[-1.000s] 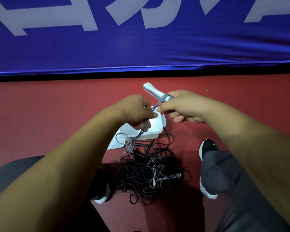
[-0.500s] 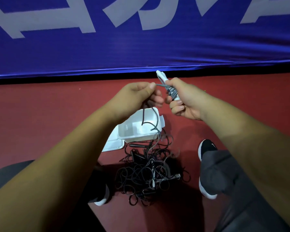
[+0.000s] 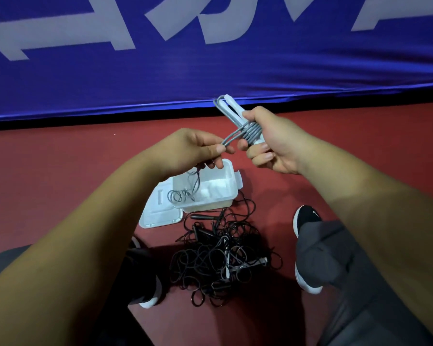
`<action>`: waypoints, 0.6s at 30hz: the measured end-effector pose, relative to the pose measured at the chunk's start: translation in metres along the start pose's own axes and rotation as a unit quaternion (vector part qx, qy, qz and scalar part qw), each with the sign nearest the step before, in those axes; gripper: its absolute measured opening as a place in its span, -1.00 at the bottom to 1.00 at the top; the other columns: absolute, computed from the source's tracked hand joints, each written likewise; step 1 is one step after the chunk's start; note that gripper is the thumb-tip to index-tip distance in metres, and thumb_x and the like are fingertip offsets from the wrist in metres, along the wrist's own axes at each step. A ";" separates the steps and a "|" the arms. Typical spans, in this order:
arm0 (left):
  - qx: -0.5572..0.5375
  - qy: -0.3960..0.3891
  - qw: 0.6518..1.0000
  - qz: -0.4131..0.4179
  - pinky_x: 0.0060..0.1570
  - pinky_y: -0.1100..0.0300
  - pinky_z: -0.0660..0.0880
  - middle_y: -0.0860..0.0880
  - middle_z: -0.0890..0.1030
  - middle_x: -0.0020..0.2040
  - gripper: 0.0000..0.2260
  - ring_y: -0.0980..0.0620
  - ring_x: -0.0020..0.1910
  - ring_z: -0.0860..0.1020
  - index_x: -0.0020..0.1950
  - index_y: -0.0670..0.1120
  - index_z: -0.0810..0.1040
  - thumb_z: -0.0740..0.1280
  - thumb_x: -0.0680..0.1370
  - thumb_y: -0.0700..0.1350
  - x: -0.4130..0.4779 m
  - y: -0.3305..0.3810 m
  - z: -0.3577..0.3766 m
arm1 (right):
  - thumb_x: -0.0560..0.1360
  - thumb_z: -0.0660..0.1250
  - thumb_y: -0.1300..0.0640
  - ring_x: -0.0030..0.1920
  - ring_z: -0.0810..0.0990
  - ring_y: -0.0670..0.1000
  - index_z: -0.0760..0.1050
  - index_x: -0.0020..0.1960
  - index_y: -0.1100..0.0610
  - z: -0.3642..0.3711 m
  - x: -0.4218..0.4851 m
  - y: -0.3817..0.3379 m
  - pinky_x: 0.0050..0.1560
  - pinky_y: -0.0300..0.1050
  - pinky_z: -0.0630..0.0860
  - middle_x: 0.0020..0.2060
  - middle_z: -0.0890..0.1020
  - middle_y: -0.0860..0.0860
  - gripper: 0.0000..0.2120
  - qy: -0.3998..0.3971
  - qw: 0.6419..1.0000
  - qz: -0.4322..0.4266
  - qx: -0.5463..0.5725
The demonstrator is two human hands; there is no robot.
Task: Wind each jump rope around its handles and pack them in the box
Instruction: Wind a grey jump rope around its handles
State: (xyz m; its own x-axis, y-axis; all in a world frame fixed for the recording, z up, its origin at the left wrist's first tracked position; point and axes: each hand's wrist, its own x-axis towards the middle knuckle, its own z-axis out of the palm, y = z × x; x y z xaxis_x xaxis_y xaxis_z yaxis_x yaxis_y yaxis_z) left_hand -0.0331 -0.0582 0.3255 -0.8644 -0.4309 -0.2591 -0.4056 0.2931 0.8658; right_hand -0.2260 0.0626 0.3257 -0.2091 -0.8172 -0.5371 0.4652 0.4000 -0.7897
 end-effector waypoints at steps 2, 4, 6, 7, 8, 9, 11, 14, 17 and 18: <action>0.049 0.006 0.999 -0.020 -0.01 -0.07 0.58 0.02 0.76 -0.10 -0.84 0.13 -0.15 0.61 0.16 0.03 0.74 0.37 0.68 -0.07 0.002 -0.001 0.003 | 0.67 0.22 -0.12 -0.49 0.13 -0.11 0.54 0.13 0.16 0.003 -0.002 0.003 -0.58 -0.26 0.08 -0.30 0.49 0.05 -0.65 -0.008 1.000 -0.003 -0.016; 0.071 0.001 0.997 -0.038 0.08 -0.01 0.63 0.05 0.77 -0.09 -0.85 0.14 -0.12 0.66 0.16 -0.02 0.74 0.39 0.67 -0.08 0.003 -0.001 0.006 | 0.68 0.21 -0.13 -0.50 0.13 -0.12 0.59 0.19 0.17 0.006 -0.003 0.005 -0.57 -0.27 0.07 -0.32 0.48 0.04 -0.61 -0.018 0.999 0.000 -0.029; 0.066 -0.005 0.997 -0.050 0.07 0.10 0.64 0.06 0.77 -0.08 -0.85 0.17 -0.10 0.69 0.15 -0.06 0.74 0.41 0.66 -0.08 0.003 -0.002 0.007 | 0.68 0.23 -0.16 -0.51 0.14 -0.13 0.59 0.22 0.15 0.008 -0.005 0.005 -0.58 -0.27 0.08 -0.31 0.47 0.03 -0.59 -0.033 0.999 0.000 -0.040; 0.060 -0.008 0.997 -0.055 0.10 0.11 0.64 0.05 0.77 -0.07 -0.85 0.17 -0.08 0.70 0.15 -0.06 0.75 0.42 0.65 -0.07 0.004 -0.004 0.007 | 0.67 0.26 -0.19 -0.50 0.14 -0.13 0.59 0.22 0.15 0.009 -0.005 0.006 -0.59 -0.27 0.09 -0.31 0.48 0.03 -0.59 -0.041 0.998 -0.004 -0.050; 0.054 -0.014 0.997 -0.059 0.15 0.10 0.64 0.04 0.77 -0.06 -0.85 0.14 -0.05 0.71 0.13 -0.06 0.75 0.43 0.64 -0.05 0.004 -0.006 0.008 | 0.66 0.30 -0.21 -0.50 0.14 -0.12 0.59 0.22 0.14 0.010 -0.005 0.006 -0.59 -0.27 0.10 -0.32 0.49 0.02 -0.57 -0.046 0.997 -0.010 -0.062; 0.048 -0.021 0.997 -0.062 0.20 0.06 0.62 0.03 0.78 -0.05 -0.85 0.10 -0.02 0.71 0.11 -0.05 0.76 0.45 0.63 -0.03 0.003 -0.007 0.008 | 0.64 0.34 -0.21 -0.49 0.14 -0.12 0.59 0.22 0.14 0.010 -0.006 0.007 -0.59 -0.27 0.11 -0.32 0.49 0.02 -0.58 -0.049 0.996 -0.016 -0.074; 0.032 -0.037 0.997 -0.066 0.30 0.03 0.59 0.00 0.78 -0.02 -0.87 0.07 0.04 0.70 0.08 -0.03 0.77 0.47 0.62 -0.03 0.003 -0.011 0.009 | 0.64 0.38 -0.10 -0.50 0.15 -0.12 0.58 0.20 0.14 0.012 -0.008 0.008 -0.58 -0.28 0.10 -0.32 0.49 0.03 -0.69 -0.047 0.995 -0.019 -0.086; 0.027 -0.085 0.994 -0.067 0.35 0.11 0.55 0.00 0.77 0.02 -0.87 0.05 0.14 0.70 0.12 0.00 0.76 0.49 0.60 -0.10 0.002 -0.015 0.009 | 0.64 0.38 0.06 -0.51 0.16 -0.12 0.49 0.09 0.13 0.013 -0.012 0.007 -0.56 -0.27 0.06 -0.30 0.49 0.05 -0.86 -0.052 0.995 -0.008 -0.081; 0.079 -0.160 0.982 -0.065 0.40 0.12 0.48 0.07 0.77 0.05 -0.83 0.06 0.18 0.68 0.11 0.08 0.77 0.54 0.54 -0.11 0.001 -0.017 0.007 | 0.64 0.35 0.10 -0.51 0.15 -0.13 0.44 0.07 0.14 0.012 -0.016 0.006 -0.55 -0.26 0.04 -0.29 0.52 0.06 -0.86 -0.083 0.993 0.001 -0.085; 0.090 -0.179 0.977 -0.069 0.40 0.15 0.47 0.09 0.77 0.04 -0.82 0.07 0.18 0.68 0.10 0.09 0.78 0.55 0.53 -0.11 0.000 -0.015 0.007 | 0.65 0.34 0.11 -0.51 0.16 -0.13 0.43 0.08 0.15 0.012 -0.017 0.006 -0.56 -0.26 0.05 -0.29 0.52 0.07 -0.86 -0.097 0.991 0.006 -0.087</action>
State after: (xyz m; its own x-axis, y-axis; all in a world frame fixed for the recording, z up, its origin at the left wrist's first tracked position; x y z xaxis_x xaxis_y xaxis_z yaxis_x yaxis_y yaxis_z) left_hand -0.0289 -0.0565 0.3099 -0.8337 -0.1606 -0.5284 -0.5430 0.4128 0.7313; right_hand -0.2094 0.0741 0.3339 -0.0267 -0.8699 -0.4925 0.3075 0.4616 -0.8321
